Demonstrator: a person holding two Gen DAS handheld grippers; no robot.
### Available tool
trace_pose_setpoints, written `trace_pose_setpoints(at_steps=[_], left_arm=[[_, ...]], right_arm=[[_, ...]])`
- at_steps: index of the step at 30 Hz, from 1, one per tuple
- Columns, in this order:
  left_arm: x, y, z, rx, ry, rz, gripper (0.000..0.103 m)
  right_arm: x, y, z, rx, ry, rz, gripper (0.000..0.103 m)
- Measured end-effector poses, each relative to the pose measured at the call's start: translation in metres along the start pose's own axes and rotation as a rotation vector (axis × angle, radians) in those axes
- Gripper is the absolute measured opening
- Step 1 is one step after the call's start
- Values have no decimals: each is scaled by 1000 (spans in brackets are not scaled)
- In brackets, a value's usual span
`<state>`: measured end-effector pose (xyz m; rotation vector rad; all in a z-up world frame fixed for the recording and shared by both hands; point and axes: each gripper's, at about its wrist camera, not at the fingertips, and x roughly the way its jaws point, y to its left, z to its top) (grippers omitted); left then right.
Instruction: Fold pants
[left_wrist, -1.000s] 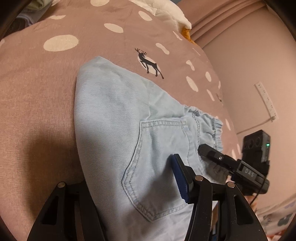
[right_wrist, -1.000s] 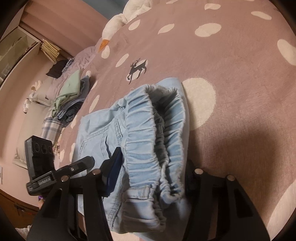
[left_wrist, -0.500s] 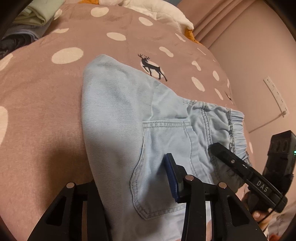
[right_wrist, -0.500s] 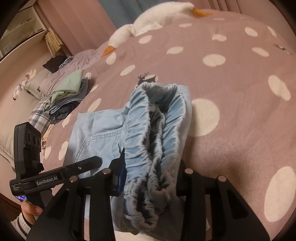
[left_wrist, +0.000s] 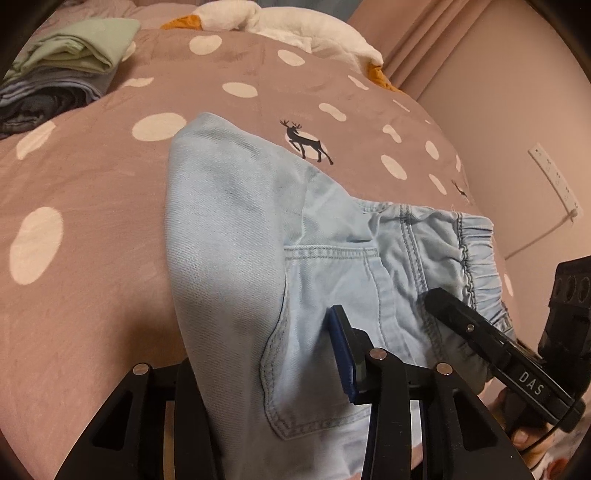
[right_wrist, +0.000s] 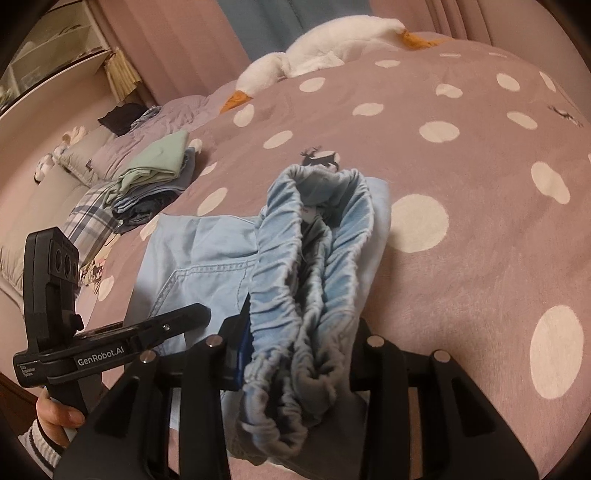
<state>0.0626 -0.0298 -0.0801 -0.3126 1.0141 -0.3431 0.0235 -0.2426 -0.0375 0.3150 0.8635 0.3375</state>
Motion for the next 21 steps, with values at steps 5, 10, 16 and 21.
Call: trace_pose_setpoints(at_steps=[5, 10, 16, 21], left_arm=[[-22, 2, -8, -8, -27, 9, 40], [-39, -1, -14, -8, -57, 26, 40], [-59, 0, -21, -11, -90, 37, 40], [-73, 3, -27, -17, -119, 43, 40]], right_arm=[[-12, 14, -5, -27, -17, 13, 37], [-24, 30, -9, -65, -33, 20, 37], [-37, 48, -15, -118, -57, 25, 37], [-45, 62, -18, -155, -75, 29, 37]])
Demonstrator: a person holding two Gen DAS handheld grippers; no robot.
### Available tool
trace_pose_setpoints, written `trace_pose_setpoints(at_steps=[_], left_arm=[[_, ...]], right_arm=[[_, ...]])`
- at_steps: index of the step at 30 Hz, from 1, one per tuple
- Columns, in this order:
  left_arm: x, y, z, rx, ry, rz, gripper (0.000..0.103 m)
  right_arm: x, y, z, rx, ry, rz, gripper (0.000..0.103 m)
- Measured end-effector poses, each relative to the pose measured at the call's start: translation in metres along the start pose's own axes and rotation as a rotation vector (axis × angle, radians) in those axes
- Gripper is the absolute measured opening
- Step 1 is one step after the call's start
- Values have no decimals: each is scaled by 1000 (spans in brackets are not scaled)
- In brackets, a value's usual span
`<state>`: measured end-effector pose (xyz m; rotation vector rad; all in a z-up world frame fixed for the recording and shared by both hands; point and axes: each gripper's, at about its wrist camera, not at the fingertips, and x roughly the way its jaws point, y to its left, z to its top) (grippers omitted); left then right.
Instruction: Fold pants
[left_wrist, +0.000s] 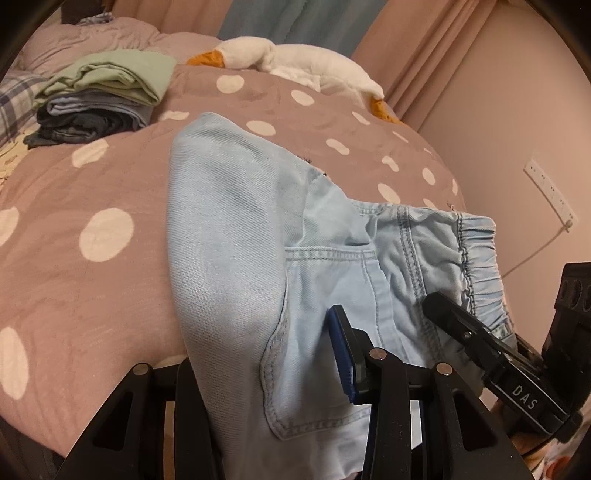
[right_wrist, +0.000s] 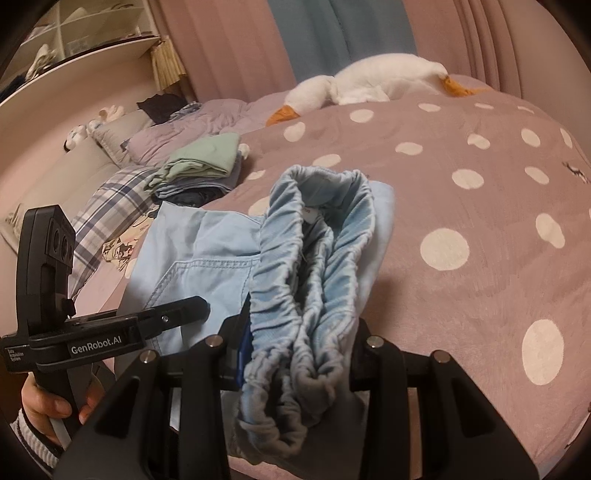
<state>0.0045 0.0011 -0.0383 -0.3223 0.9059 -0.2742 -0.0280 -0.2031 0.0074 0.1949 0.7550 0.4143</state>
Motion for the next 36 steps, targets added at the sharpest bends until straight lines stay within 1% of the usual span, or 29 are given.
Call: trace_pose_setpoints(at_steps=[9, 18, 32, 36], left_arm=[[-21, 4, -4, -14, -39, 5, 40], [-37, 5, -8, -10, -84, 23, 40], [-44, 11, -5, -23, -115, 12, 40], [-42, 11, -4, -22, -114, 16, 40]], right_arm=[[-14, 24, -1, -74, -31, 2, 37], [-21, 41, 3, -113, -53, 11, 37], [-21, 57, 6, -142, -69, 5, 37], [-18, 56, 8, -158, -60, 2, 37]])
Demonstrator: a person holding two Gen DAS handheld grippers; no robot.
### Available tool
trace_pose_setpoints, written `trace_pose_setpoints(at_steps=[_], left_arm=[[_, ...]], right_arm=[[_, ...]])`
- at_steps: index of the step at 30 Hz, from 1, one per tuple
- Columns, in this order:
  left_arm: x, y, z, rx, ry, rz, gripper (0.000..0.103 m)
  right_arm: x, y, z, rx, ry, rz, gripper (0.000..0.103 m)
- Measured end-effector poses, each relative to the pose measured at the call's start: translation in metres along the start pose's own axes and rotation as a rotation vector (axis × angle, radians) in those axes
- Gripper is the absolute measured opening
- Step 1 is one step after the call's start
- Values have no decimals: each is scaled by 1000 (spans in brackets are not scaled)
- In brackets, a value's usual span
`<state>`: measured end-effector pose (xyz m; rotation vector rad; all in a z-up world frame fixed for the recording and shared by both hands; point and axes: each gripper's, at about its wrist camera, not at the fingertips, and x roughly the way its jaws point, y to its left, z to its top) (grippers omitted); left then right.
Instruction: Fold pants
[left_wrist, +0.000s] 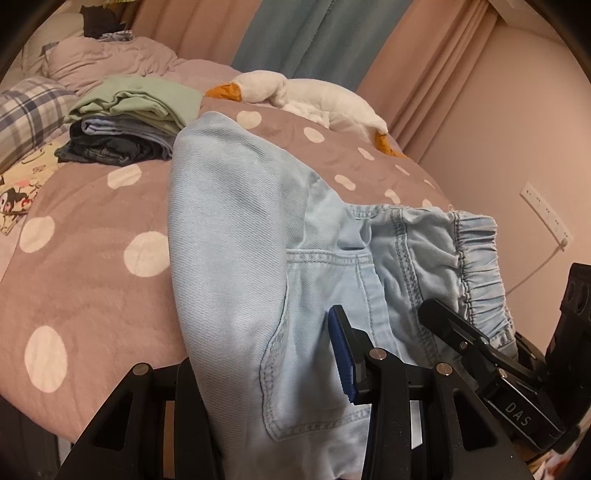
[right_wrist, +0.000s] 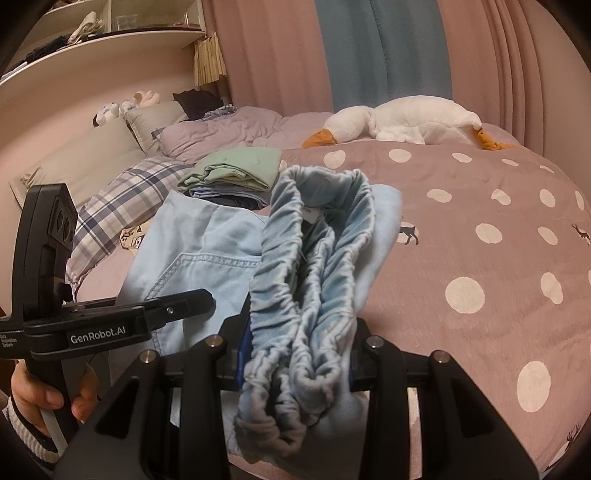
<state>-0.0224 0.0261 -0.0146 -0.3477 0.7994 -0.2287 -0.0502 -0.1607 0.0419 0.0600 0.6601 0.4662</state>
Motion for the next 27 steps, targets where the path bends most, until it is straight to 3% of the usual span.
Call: trace_pose_setpoints(at_steps=[27], left_arm=[[30, 3, 22, 9, 30, 46, 40]], right_arm=[[31, 0, 11, 2, 34, 0, 37]])
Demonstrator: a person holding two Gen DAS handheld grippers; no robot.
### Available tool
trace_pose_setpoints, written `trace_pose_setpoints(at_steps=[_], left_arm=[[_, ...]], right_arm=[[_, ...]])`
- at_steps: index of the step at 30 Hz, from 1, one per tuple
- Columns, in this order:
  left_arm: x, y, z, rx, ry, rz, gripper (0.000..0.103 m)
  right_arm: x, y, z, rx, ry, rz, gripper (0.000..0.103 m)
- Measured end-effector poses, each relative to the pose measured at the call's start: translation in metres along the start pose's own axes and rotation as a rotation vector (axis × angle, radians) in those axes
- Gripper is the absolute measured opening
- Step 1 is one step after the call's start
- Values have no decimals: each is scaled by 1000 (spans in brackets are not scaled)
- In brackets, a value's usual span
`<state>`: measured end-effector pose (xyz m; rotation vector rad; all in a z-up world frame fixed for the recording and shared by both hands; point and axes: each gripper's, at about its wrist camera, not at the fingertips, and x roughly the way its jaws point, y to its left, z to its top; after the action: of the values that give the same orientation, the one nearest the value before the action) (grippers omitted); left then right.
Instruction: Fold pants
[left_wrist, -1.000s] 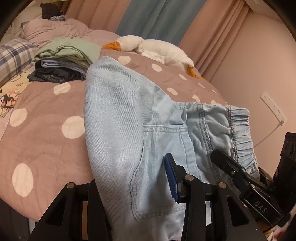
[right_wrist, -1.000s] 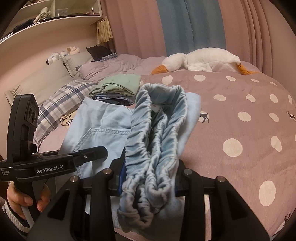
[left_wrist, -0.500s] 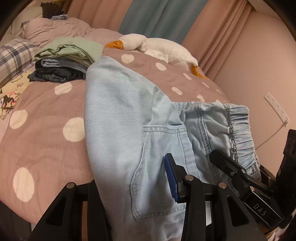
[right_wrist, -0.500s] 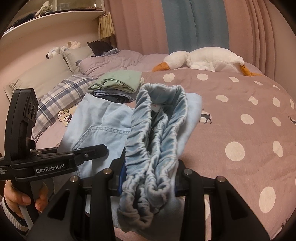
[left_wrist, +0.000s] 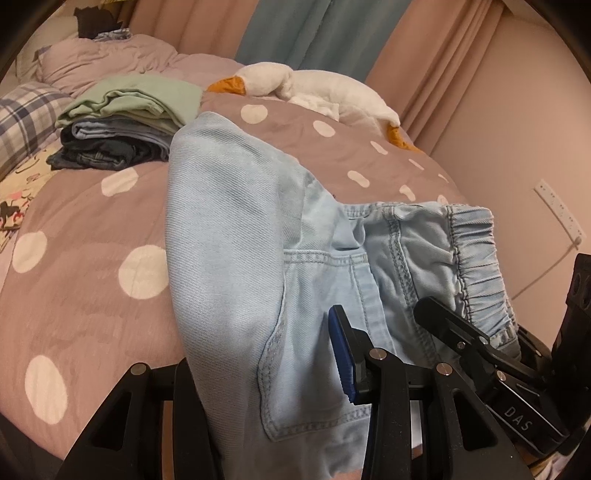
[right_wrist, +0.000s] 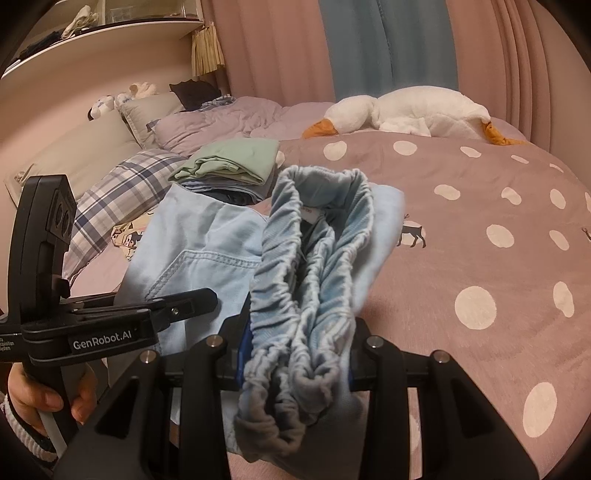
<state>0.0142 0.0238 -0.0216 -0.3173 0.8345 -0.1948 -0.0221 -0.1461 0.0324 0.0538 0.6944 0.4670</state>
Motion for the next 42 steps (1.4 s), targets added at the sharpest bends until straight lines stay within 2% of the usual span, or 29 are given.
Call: trace_pose_setpoints(at_steps=[23, 42], left_arm=[[36, -6, 32, 29, 10, 21, 40], [91, -3, 63, 70, 50, 45, 40]], right_arm=[[32, -17, 19, 39, -1, -7, 38], [82, -39, 36, 92, 22, -37, 38]])
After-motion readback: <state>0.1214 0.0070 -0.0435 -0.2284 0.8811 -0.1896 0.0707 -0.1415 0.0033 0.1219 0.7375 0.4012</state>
